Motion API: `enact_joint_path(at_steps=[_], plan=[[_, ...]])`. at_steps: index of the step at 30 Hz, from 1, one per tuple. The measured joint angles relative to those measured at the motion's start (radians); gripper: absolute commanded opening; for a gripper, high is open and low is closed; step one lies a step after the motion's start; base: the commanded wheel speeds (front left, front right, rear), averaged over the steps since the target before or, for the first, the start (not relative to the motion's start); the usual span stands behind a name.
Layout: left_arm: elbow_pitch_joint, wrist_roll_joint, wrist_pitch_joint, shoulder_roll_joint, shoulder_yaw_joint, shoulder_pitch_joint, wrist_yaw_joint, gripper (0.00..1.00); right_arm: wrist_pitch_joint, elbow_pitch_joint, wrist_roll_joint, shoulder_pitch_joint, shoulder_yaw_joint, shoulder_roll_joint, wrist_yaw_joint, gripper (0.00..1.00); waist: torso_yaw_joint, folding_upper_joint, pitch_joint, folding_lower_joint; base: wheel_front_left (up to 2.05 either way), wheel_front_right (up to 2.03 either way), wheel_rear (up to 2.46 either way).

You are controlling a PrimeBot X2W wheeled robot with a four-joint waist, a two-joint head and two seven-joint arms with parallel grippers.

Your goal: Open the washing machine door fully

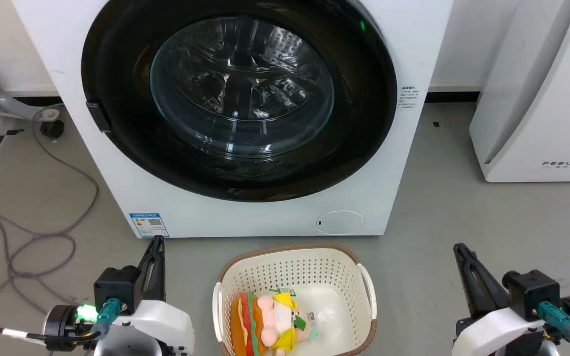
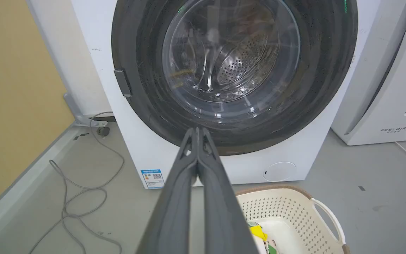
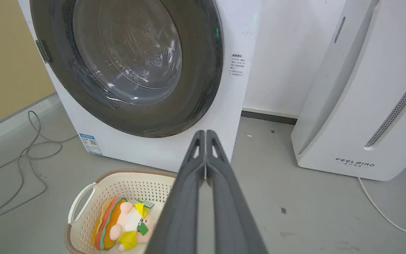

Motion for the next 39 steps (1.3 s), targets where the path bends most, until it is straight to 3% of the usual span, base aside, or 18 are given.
enact_joint_path(at_steps=[17, 18, 39], plan=[[0.000, 0.000, 0.000, 0.000, 0.001, 0.000, 0.000, 0.00, 0.000, 0.000, 0.000, 0.000, 0.000, 0.000, 0.000, 0.00, 0.000, 0.0000, 0.000, 0.0000, 0.00, 0.00, 0.00], [0.000, 0.000, 0.000, 0.000, 0.001, 0.000, 0.000, 1.00, 0.000, 0.000, 0.000, 0.000, 0.000, 0.000, 0.000, 1.00, 0.000, 0.0000, 0.000, 0.0000, 0.00, 0.00, 0.00], [0.001, -0.009, -0.029, 0.000, -0.014, 0.000, 0.020, 1.00, -0.028, -0.013, 0.084, 0.001, -0.016, 0.000, 0.000, 1.00, 0.000, 0.0000, 0.004, 0.0000, 0.00, 0.00, 0.00]])
